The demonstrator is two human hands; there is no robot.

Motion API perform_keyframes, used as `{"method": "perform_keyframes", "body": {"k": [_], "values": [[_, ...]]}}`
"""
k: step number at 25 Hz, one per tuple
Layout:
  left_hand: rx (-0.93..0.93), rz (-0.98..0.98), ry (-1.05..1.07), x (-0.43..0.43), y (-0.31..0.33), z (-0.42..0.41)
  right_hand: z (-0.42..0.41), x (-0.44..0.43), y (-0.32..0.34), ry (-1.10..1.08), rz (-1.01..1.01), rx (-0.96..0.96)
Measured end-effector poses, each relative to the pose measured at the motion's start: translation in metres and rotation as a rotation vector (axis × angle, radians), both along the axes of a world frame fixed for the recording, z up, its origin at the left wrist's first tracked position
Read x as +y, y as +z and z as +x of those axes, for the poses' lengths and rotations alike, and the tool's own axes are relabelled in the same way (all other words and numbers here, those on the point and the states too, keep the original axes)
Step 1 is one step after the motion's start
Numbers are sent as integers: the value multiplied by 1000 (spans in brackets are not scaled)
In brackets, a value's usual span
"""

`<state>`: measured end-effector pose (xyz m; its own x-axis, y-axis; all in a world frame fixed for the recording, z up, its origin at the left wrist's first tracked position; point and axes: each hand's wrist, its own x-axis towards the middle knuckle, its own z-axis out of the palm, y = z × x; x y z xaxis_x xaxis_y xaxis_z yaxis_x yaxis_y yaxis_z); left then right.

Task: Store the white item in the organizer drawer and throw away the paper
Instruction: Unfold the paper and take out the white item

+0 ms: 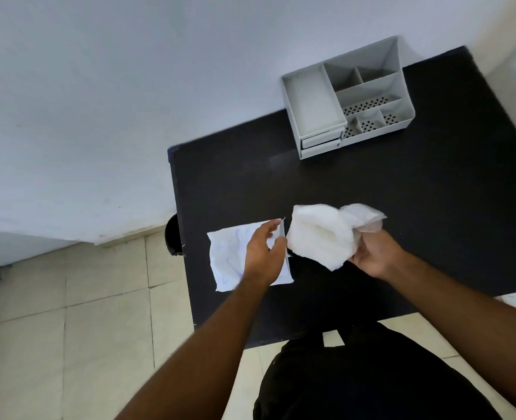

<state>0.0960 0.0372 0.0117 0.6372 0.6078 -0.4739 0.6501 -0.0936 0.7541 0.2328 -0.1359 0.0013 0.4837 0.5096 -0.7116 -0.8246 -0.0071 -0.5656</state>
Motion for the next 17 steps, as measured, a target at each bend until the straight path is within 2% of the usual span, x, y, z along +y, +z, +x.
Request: {"method": "perform_keyframes", "body": {"k": [2, 5, 7, 9, 14, 17], "values": [[-8, -263, 151, -6, 13, 18, 1, -3, 7, 11, -24, 0], [36, -423, 53, -6, 19, 32, 0, -8, 18, 67, -27, 14], [44, -384, -98, -6, 24, 38, 0, -10, 25, 53, -21, 32], [36, -308, -164, -6, 28, 46, 1, -11, 31, 36, 0, 33], [55, -266, -44, -4, 36, 55, 9, -25, 35, 102, 60, 11], [30, -333, 17, -5, 31, 54, 14, -26, 37, 179, 25, -103]]}}
